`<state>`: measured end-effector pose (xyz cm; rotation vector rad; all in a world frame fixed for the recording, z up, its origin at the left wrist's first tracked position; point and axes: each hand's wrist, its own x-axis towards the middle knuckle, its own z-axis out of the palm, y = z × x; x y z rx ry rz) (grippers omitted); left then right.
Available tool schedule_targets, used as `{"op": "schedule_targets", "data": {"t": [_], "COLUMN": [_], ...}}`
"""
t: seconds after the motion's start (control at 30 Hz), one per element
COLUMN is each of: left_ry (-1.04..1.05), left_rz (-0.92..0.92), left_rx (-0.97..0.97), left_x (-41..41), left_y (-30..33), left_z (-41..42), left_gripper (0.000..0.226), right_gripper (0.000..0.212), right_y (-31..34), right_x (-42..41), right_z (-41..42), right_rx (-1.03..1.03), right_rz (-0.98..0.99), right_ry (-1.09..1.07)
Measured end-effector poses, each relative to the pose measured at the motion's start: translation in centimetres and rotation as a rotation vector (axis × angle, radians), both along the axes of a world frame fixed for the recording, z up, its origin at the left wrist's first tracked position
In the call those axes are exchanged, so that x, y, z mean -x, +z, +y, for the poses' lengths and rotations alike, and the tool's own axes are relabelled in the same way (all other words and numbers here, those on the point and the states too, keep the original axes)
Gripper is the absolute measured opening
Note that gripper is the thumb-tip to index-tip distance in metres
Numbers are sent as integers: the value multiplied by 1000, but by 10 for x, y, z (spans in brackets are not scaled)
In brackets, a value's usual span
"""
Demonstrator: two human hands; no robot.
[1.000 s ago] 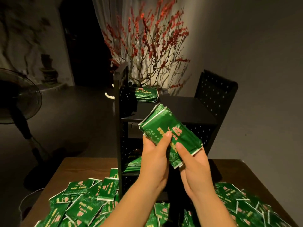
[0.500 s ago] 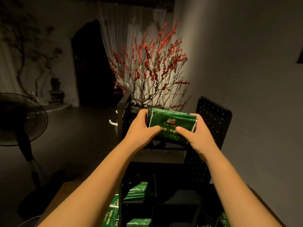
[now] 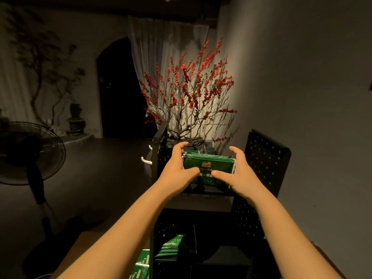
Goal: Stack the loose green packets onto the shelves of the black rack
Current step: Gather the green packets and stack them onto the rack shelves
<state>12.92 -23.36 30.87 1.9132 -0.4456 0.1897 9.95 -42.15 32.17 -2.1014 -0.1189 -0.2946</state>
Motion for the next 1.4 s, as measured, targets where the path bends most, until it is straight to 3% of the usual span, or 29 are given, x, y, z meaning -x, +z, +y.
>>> {"op": "schedule_targets", "data": {"t": [0.23, 0.33, 0.5, 0.63, 0.8, 0.97, 1.13, 1.3, 1.4], "left_ry": [29, 45, 26, 56, 80, 216, 256, 262, 260], "left_rz": [35, 45, 88, 88, 136, 172, 204, 219, 226], "left_rx": [12, -8, -51, -51, 45, 130, 101, 80, 69], "left_x": [-1, -1, 0, -1, -2, -7, -9, -9, -7], "left_y": [6, 5, 6, 7, 4, 3, 2, 3, 4], "left_z": [-3, 0, -3, 0, 5, 0, -4, -5, -5], "left_gripper": [53, 46, 33, 32, 32, 10, 22, 17, 16], "right_gripper": [92, 92, 50, 31, 26, 19, 19, 37, 22], "right_y": [1, 2, 5, 5, 13, 29, 39, 40, 45], "right_x": [-6, -5, -3, -6, -15, -49, -80, -106, -112], "right_z": [5, 1, 4, 0, -10, -10, 10, 21, 27], "right_rx": [-55, 31, 94, 176, -42, -386, -457, -393, -314], "right_rz": [-14, 65, 180, 99, 94, 178, 318, 415, 452], "right_ry": [-53, -56, 9, -13, 53, -3, -104, -133, -108]}}
